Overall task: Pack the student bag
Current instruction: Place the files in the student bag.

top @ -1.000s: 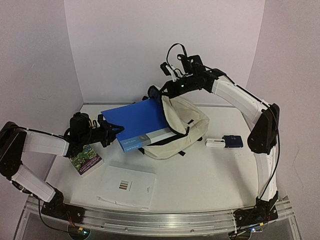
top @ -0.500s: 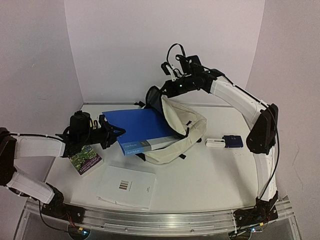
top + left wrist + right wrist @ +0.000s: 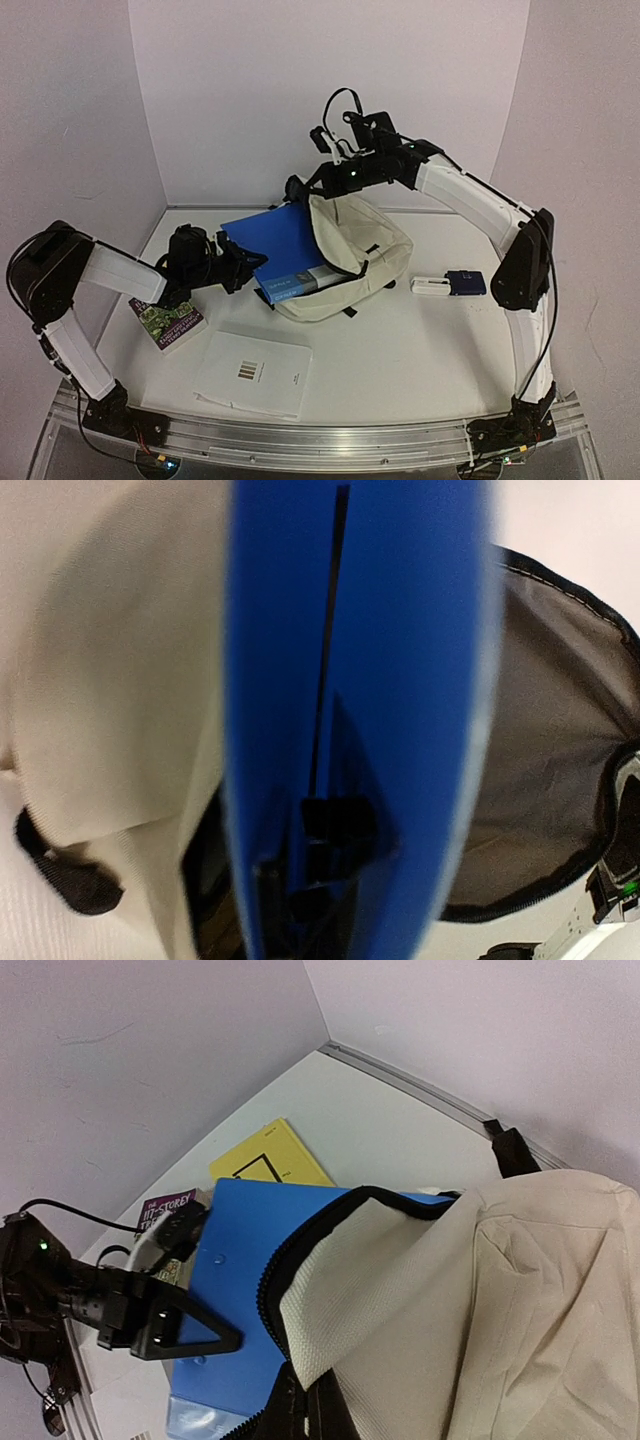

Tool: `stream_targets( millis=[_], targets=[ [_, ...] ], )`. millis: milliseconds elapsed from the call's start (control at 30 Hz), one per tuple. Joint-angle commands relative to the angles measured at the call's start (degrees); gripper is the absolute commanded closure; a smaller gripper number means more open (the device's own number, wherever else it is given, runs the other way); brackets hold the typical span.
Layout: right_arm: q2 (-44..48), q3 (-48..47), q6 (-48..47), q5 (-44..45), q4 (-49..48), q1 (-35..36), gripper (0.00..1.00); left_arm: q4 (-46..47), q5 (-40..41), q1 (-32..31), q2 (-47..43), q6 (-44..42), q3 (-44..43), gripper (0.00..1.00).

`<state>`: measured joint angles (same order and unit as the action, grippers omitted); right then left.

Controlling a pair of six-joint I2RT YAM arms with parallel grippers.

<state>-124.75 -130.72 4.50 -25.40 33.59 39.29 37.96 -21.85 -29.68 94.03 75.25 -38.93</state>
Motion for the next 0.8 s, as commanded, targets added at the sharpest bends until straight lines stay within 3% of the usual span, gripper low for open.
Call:
stream_targets(
  millis=[0,233,467,633,667,767],
  targets=[
    [0.96,-2.20,0.18,-5.09,-6.16,2.06,1.00,11.87,0.75,-1.32,4.64,2.52,-7.02,1.00],
    [-1.80,-4.46,0.87,-6.62,-6.17,3.01,1.00,12.73,1.27,-2.32,8.40,2.93,-8.99,1.00],
    [-0.81,-3.78,0.71,-8.10,-6.17,4.01,1.00,11.95,-0.98,-2.31,18.69,3.67,-18.08,1.00],
    [-0.01,-3.02,0.01,-8.05,-6.08,4.04,1.00,6.00,0.27,-2.31,23.13,5.04,-20.31,0.99],
    [0.22,-2.80,-0.20,-7.78,-6.03,4.00,1.00,4.28,1.06,-2.31,23.13,5.04,-20.09,0.97],
    [0.89,-1.87,-1.08,-6.52,-5.99,3.98,1.00,-4.44,3.44,-2.31,21.72,3.40,-20.60,0.76]
  ],
)
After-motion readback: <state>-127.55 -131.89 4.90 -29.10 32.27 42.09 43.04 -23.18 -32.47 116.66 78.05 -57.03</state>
